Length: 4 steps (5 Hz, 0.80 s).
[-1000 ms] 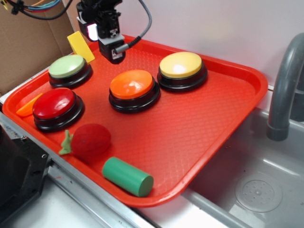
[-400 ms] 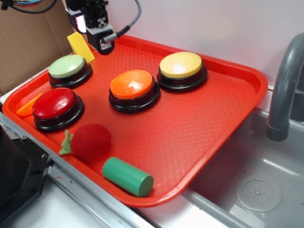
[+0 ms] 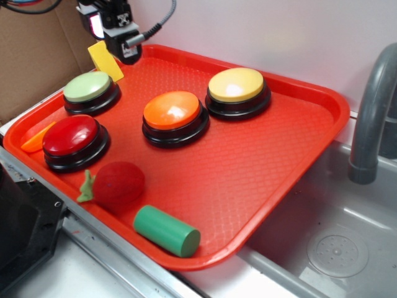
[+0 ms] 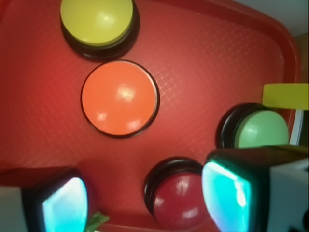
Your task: Push the orange button.
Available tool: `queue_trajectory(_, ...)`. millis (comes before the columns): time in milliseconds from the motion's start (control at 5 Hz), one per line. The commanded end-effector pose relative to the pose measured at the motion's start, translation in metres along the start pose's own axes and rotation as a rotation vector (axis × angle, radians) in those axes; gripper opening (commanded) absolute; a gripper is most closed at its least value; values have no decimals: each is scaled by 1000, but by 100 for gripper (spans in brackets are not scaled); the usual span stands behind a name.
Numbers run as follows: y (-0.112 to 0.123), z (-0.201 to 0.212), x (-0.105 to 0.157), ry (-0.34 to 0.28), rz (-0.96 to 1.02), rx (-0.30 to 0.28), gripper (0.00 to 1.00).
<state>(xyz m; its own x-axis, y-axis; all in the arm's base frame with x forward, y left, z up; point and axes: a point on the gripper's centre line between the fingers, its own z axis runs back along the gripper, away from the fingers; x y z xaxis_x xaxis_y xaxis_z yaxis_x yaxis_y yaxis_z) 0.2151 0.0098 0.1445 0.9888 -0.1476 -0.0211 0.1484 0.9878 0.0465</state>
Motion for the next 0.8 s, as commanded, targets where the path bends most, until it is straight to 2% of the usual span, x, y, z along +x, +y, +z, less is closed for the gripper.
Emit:
queue_trajectory(0, 4, 30, -3, -87, 34, 5, 100)
queue_trajectory(400, 5, 33, -11, -107, 37, -5, 100)
queue_trajectory(600, 5, 35, -16, -137, 35, -13, 100)
